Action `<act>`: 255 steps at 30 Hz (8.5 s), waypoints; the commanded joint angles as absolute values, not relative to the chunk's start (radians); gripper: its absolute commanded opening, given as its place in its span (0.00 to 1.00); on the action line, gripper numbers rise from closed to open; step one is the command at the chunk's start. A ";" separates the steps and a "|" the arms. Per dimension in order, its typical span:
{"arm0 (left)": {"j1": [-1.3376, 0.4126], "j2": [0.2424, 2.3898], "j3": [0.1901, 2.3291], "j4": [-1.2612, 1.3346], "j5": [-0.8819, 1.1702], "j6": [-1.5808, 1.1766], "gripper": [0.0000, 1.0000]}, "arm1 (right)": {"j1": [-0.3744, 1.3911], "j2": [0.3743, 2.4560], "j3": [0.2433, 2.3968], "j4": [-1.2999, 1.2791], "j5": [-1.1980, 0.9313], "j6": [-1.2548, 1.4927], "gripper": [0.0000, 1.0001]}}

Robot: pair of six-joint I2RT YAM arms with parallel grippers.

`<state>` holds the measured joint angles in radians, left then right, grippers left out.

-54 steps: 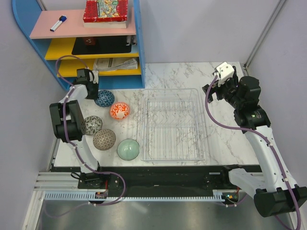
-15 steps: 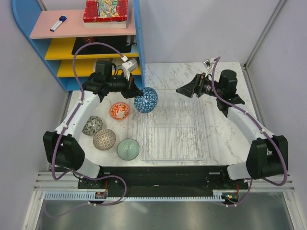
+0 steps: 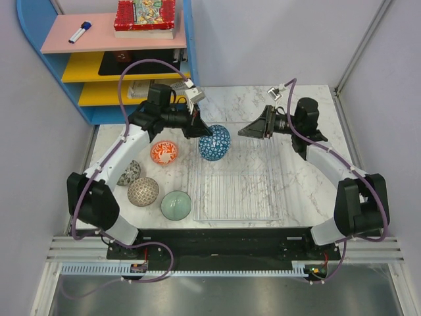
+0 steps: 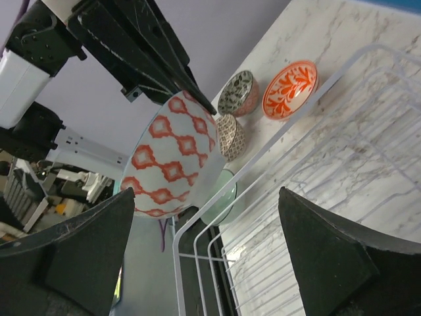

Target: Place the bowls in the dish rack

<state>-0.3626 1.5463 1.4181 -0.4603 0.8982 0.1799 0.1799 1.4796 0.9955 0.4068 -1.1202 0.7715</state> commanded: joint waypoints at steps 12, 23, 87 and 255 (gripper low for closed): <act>-0.420 1.586 1.483 -0.333 0.759 0.140 0.02 | 0.218 1.514 0.993 0.284 -1.258 0.709 0.98; -0.449 1.582 1.442 -0.281 0.718 0.135 0.02 | 0.225 1.548 0.966 0.437 -1.259 0.839 0.98; -0.394 1.629 1.474 -0.336 0.657 0.104 1.00 | 0.172 1.514 1.034 0.092 -0.889 0.511 0.00; 0.092 1.752 1.236 -0.498 0.385 0.259 0.77 | 0.724 1.332 1.184 -0.400 0.368 -0.094 0.98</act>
